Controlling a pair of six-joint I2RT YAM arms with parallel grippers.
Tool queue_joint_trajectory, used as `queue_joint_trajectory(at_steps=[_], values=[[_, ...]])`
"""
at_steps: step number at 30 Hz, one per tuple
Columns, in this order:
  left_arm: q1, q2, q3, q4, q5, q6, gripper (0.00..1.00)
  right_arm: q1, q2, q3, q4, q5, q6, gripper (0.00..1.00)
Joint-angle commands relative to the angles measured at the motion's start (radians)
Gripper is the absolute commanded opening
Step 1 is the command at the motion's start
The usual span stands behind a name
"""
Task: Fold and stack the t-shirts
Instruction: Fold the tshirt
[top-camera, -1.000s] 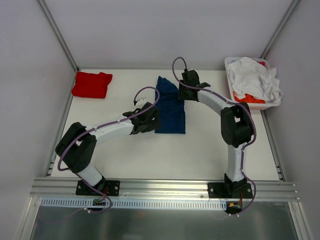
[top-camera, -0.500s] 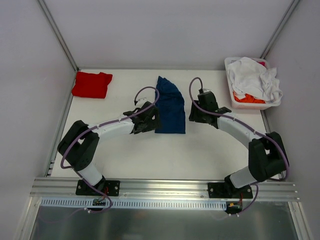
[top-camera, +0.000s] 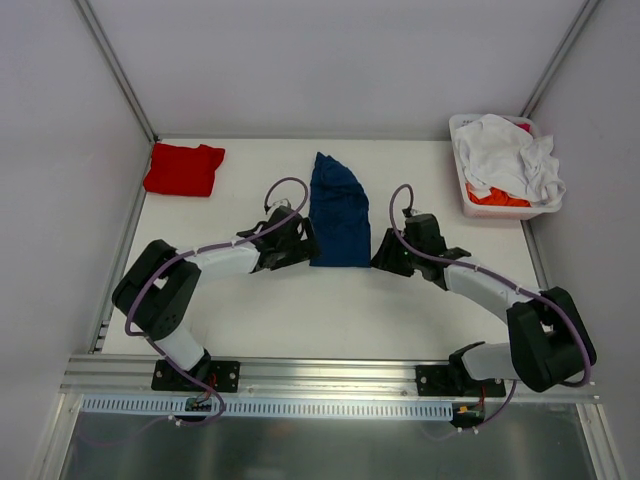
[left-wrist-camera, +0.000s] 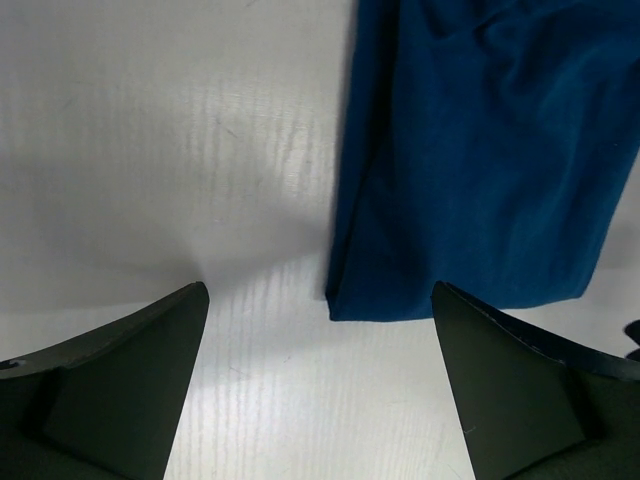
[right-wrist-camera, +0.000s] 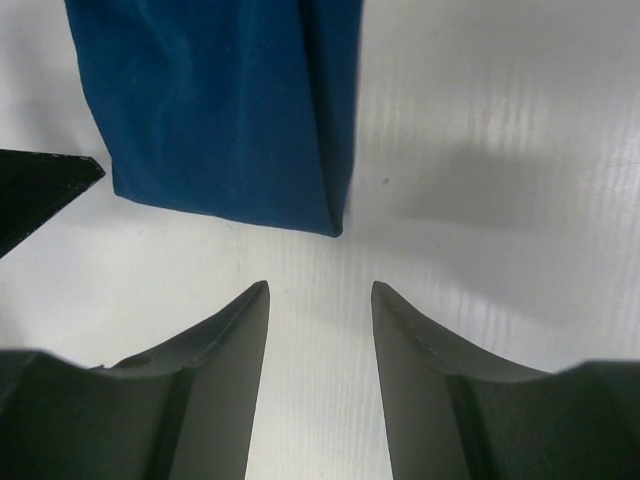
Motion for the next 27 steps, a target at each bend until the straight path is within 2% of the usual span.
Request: queue_joint_trajectory(at_steps=[1, 13, 16, 27], values=[[0.013, 0.012, -0.034, 0.082, 0.068, -0.005, 0.95, 0.004, 0.012, -0.031, 0.145, -0.086, 0.076, 0.49], [0.015, 0.031, -0.064, 0.16, 0.102, -0.031, 0.91, -0.009, 0.072, -0.052, 0.214, -0.109, 0.085, 0.49], [0.015, 0.031, -0.072, 0.168, 0.105, -0.039, 0.91, -0.016, 0.084, -0.056, 0.225, -0.113, 0.084, 0.56], [0.015, 0.077, -0.083, 0.211, 0.142, -0.059, 0.88, -0.074, 0.147, -0.11, 0.331, -0.169, 0.113, 0.57]])
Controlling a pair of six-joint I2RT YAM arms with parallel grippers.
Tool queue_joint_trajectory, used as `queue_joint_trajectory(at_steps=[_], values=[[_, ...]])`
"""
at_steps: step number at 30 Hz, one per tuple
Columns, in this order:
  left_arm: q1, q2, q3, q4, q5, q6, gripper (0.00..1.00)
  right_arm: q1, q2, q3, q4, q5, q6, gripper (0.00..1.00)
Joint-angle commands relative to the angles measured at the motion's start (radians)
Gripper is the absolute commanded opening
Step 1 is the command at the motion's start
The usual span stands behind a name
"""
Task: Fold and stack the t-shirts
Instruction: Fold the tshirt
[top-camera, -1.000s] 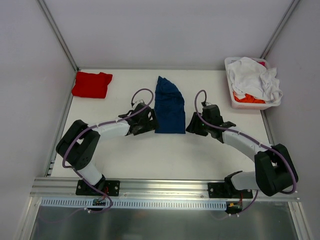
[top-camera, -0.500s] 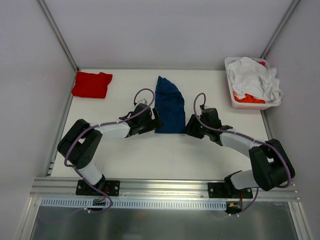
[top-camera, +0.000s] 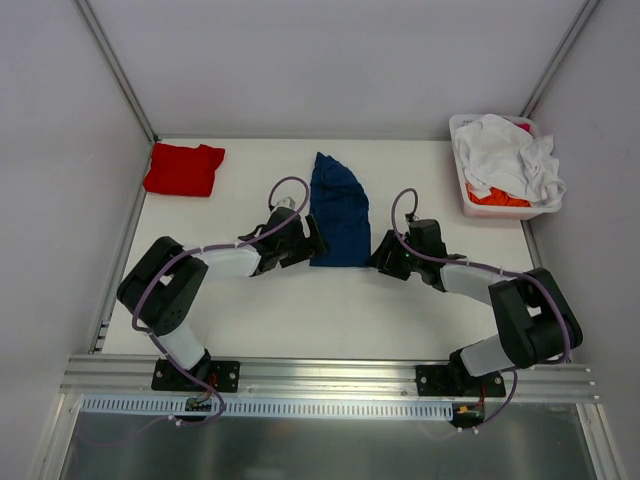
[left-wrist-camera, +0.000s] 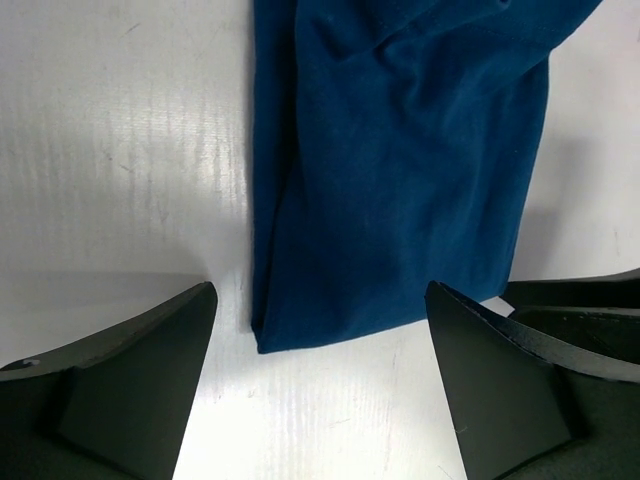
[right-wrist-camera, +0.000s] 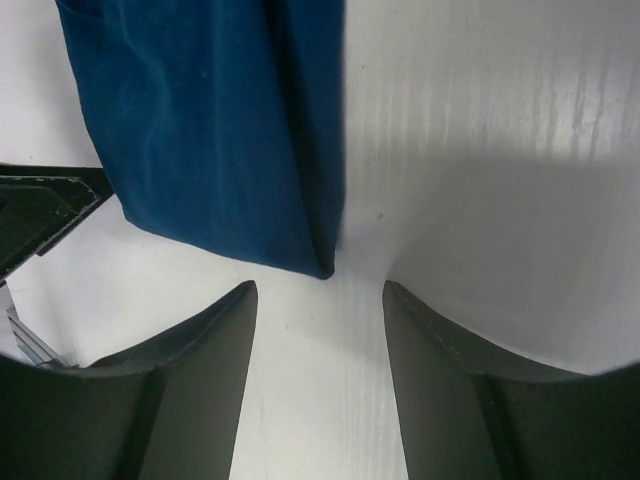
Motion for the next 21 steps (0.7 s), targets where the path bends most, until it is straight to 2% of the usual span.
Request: queue_joint_trajectory(at_steps=[1, 8, 11, 21], values=[[0.009, 0.044, -0.033, -0.02, 0.035, -0.017, 0.87, -0.022, 0.032, -0.011, 0.08, -0.039, 0.016, 0.57], [0.009, 0.062, -0.043, 0.003, 0.048, -0.026, 0.84, -0.027, 0.112, 0.003, 0.139, -0.068, 0.03, 0.56], [0.009, 0.061, -0.054, 0.005, 0.044, -0.029, 0.79, -0.028, 0.135, 0.017, 0.149, -0.075, 0.03, 0.54], [0.009, 0.053, -0.1, 0.014, 0.045, -0.049, 0.52, -0.027, 0.203, 0.023, 0.201, -0.096, 0.048, 0.39]])
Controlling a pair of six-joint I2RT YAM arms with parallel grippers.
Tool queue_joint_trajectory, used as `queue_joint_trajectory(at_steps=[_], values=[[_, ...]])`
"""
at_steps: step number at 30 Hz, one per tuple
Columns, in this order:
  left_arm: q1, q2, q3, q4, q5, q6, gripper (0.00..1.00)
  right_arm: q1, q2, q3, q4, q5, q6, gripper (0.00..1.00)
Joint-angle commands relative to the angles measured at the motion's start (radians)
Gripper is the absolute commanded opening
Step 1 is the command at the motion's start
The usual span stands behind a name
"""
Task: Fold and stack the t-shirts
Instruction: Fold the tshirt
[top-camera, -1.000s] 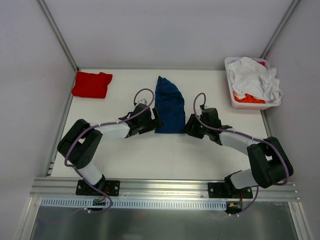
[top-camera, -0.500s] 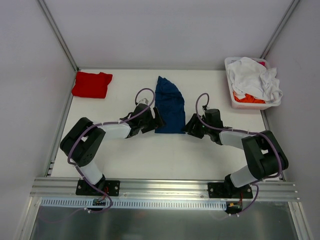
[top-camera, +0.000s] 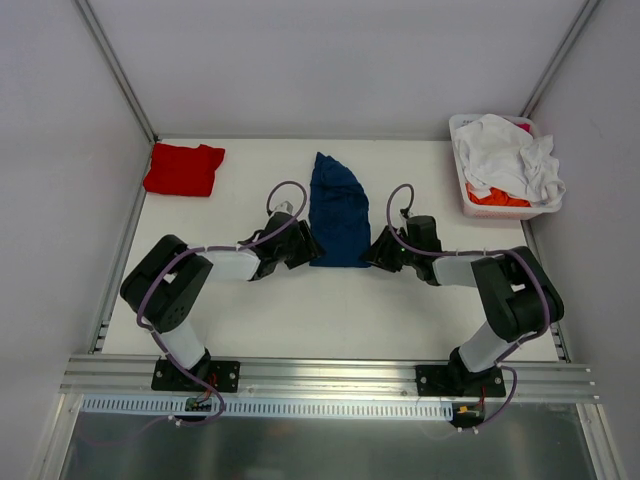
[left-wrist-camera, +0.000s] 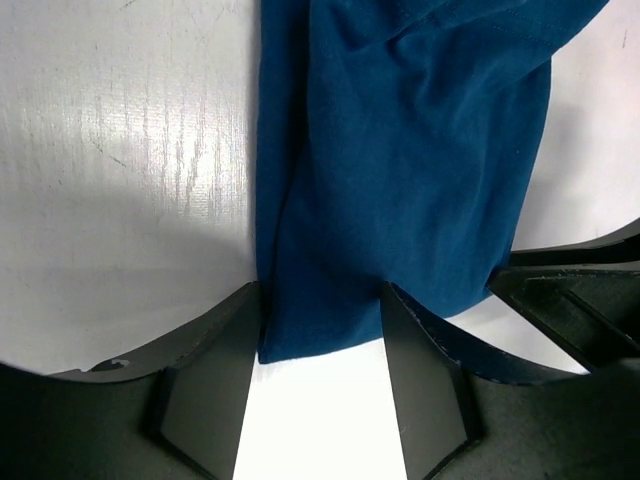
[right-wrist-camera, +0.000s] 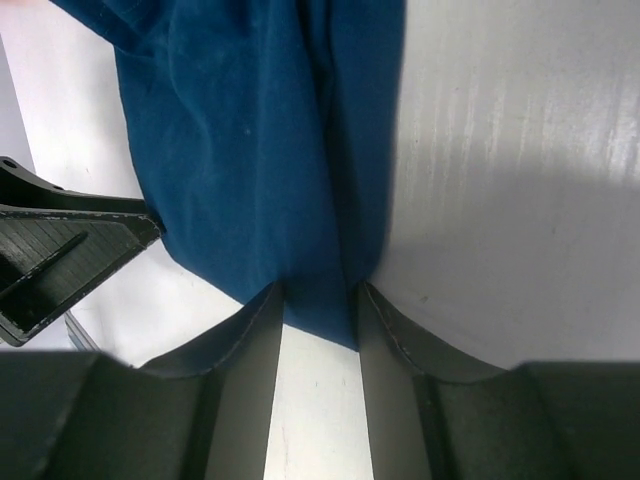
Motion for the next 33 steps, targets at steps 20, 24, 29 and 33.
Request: queue_joint_trajectory(at_steps=[20, 24, 29, 33], values=[[-0.012, 0.002, -0.127, -0.069, 0.024, -0.026, 0.0, 0.001, 0.057, -0.045, 0.046, -0.009, 0.022, 0.0], [-0.035, -0.03, -0.153, -0.069, 0.013, -0.038, 0.0, 0.027, 0.022, -0.081, 0.063, 0.003, 0.036, 0.0], [-0.097, -0.119, -0.205, -0.112, -0.02, -0.072, 0.0, 0.09, -0.116, -0.152, 0.031, 0.069, 0.039, 0.0], [-0.163, -0.215, -0.242, -0.164, -0.082, -0.107, 0.0, 0.183, -0.274, -0.209, -0.064, 0.152, 0.045, 0.0]])
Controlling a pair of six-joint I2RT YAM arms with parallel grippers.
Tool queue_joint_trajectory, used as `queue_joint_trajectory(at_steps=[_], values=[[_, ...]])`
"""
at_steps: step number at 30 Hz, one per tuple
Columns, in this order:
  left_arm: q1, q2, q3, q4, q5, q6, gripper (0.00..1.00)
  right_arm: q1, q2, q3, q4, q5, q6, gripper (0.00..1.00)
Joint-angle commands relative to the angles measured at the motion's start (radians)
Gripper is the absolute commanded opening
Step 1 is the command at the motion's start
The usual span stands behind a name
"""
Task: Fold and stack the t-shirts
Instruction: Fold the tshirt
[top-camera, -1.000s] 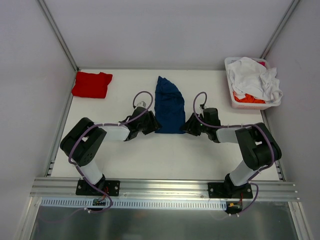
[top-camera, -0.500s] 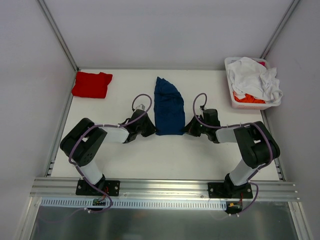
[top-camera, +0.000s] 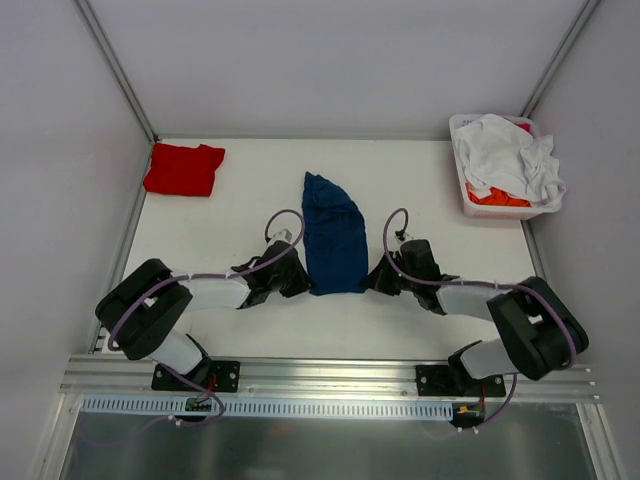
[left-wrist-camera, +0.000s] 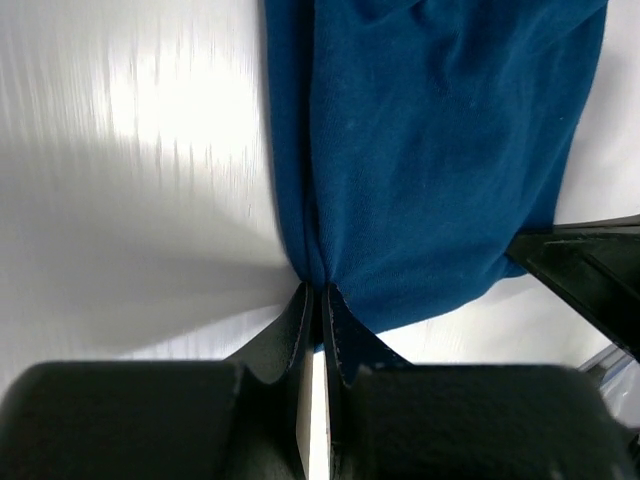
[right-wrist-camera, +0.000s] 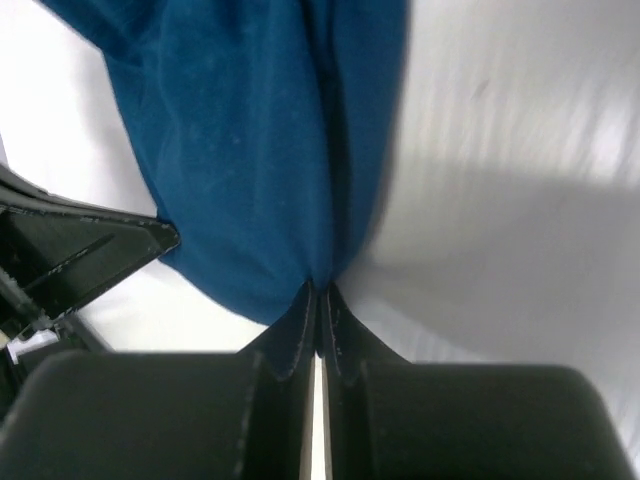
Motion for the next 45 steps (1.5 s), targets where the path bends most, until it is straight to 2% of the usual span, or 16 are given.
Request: queue_joint_trajectory(at_steps=[1, 8, 12, 16, 20, 25, 26, 31, 36, 45], values=[[-0.063, -0.094, -0.048, -0.168, -0.06, -0.033, 0.0, 0.072, -0.156, -0.047, -0.111, 0.115, 0.005, 0.01], [-0.199, -0.27, -0.09, -0.281, -0.144, -0.121, 0.0, 0.235, -0.582, -0.125, -0.392, 0.299, 0.038, 0.0], [-0.304, -0.352, -0.087, -0.376, -0.213, -0.181, 0.0, 0.314, -0.775, -0.145, -0.539, 0.401, 0.08, 0.0], [-0.408, -0.412, -0.048, -0.485, -0.285, -0.252, 0.0, 0.405, -0.886, -0.139, -0.647, 0.508, 0.11, 0.0], [-0.496, -0.412, -0.001, -0.545, -0.319, -0.301, 0.0, 0.532, -0.903, -0.121, -0.688, 0.58, 0.152, 0.0], [-0.62, -0.386, 0.083, -0.627, -0.385, -0.361, 0.0, 0.727, -0.834, -0.015, -0.74, 0.768, 0.185, 0.0], [-0.631, -0.386, 0.094, -0.639, -0.393, -0.367, 0.0, 0.791, -0.819, 0.003, -0.756, 0.795, 0.19, 0.0], [-0.675, -0.419, 0.18, -0.746, -0.451, -0.372, 0.0, 0.96, -0.716, 0.137, -0.816, 0.964, 0.192, 0.0], [-0.721, -0.47, 0.243, -0.84, -0.525, -0.387, 0.0, 1.031, -0.646, 0.287, -0.902, 1.074, 0.16, 0.0], [-0.7, -0.562, 0.234, -0.936, -0.648, -0.408, 0.0, 1.033, -0.675, 0.332, -0.952, 1.175, 0.124, 0.0]])
